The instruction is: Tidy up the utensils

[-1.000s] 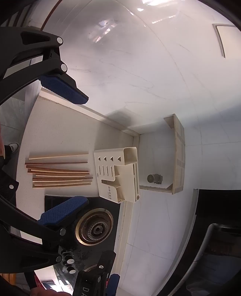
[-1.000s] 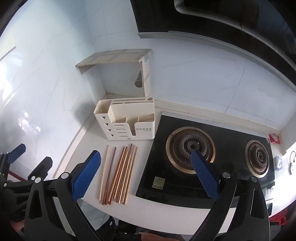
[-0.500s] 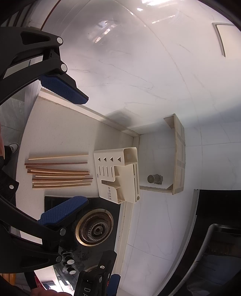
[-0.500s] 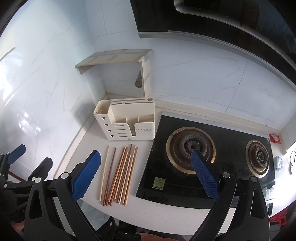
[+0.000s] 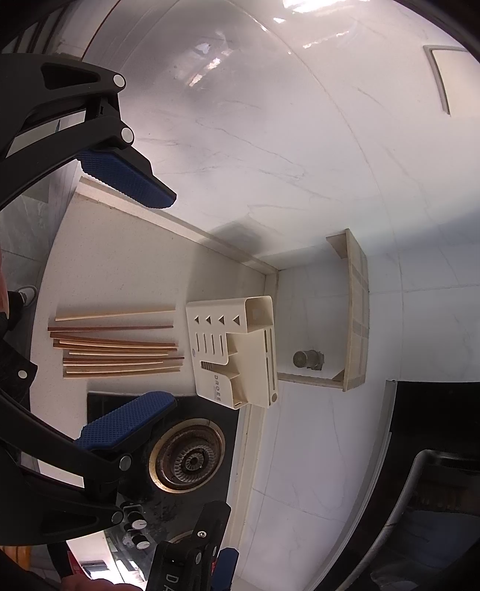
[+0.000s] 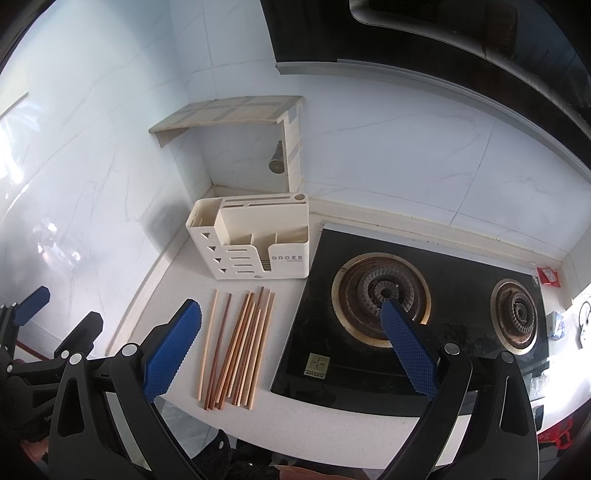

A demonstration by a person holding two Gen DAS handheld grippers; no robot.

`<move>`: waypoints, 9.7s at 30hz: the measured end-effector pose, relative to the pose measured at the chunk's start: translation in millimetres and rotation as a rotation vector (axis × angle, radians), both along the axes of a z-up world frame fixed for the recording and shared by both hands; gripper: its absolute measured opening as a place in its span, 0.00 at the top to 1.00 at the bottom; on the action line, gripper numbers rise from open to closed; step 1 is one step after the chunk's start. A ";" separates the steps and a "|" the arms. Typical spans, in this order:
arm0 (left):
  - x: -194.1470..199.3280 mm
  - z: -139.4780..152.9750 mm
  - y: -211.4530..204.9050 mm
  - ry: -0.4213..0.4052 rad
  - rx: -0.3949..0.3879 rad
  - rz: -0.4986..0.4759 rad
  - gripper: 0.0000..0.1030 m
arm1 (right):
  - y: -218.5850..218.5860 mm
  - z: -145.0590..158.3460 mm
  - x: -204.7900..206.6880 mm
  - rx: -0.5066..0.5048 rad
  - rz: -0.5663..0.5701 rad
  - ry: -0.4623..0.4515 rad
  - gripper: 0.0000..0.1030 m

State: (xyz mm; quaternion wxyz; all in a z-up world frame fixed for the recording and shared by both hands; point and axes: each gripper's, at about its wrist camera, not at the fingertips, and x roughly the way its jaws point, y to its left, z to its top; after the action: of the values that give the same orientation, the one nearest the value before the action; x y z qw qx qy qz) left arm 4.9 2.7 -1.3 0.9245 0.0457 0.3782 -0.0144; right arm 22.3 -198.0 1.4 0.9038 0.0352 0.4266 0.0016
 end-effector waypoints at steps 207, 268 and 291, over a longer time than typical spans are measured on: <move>119.0 -265.1 69.0 0.842 -0.167 -0.051 0.57 | 10.6 -277.4 120.1 0.402 -0.110 0.783 0.81; 112.0 -283.4 33.6 0.873 -0.027 -0.049 0.94 | 53.2 -294.4 135.1 0.218 -0.039 0.825 0.85; 107.3 -285.7 30.2 0.849 -0.009 -0.045 0.94 | 95.4 -295.6 146.0 0.056 -0.045 0.871 0.93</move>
State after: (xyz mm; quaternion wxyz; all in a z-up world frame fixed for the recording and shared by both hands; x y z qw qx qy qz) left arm 112.2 32.9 -287.1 0.6864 0.0401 0.7241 -0.0538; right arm 168.3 -102.6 -294.2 0.6381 0.0661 0.7668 -0.0215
